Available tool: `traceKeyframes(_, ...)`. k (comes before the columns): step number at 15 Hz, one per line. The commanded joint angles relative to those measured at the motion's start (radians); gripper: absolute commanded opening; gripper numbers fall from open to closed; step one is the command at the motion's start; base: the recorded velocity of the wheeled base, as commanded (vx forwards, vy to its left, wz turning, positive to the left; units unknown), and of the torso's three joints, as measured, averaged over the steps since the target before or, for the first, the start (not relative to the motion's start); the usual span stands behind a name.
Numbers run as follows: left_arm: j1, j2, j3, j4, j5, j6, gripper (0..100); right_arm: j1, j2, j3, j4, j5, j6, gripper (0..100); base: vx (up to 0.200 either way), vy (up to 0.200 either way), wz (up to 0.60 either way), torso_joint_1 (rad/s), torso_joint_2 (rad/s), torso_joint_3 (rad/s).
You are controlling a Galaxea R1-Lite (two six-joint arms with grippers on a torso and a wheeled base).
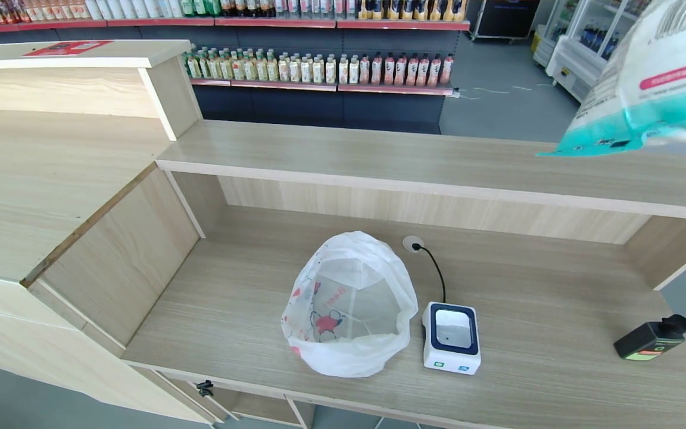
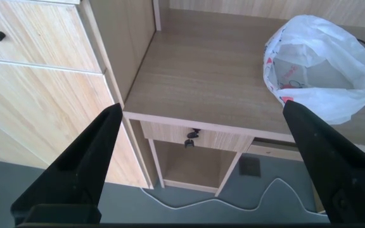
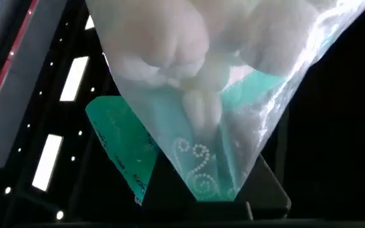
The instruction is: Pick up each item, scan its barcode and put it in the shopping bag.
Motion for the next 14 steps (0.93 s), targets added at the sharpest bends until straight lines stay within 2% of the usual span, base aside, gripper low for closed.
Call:
traceKeyframes(1,0.000,0.000,0.000,0.000,0.000,0.000,100,0.166,0.006,-0.050,0.002,0.024,-0.033,0,0.000,0.000,0.00,0.000,0.00,0.000)
traceKeyframes(2,0.000,0.000,0.000,0.000,0.000,0.000,100,0.170,0.015,-0.050,0.002,0.057,-0.033,0,0.000,0.000,0.00,0.000,0.00,0.000)
traceKeyframes(5,0.000,0.002,0.000,0.000,0.000,0.000,100,0.172,0.045,-0.050,0.002,0.279,-0.055,0,0.000,0.000,0.00,0.000,0.00,0.000)
traceKeyframes(7,0.000,0.000,0.000,0.000,0.000,0.000,100,0.172,0.027,-0.051,0.005,0.345,-0.070,0,0.000,0.000,0.00,0.000,0.00,0.000)
traceKeyframes(14,0.000,0.000,0.000,0.000,0.000,0.000,100,0.182,-0.070,-0.056,0.005,0.410,-0.085,0,0.000,0.000,0.00,0.000,0.00,0.000)
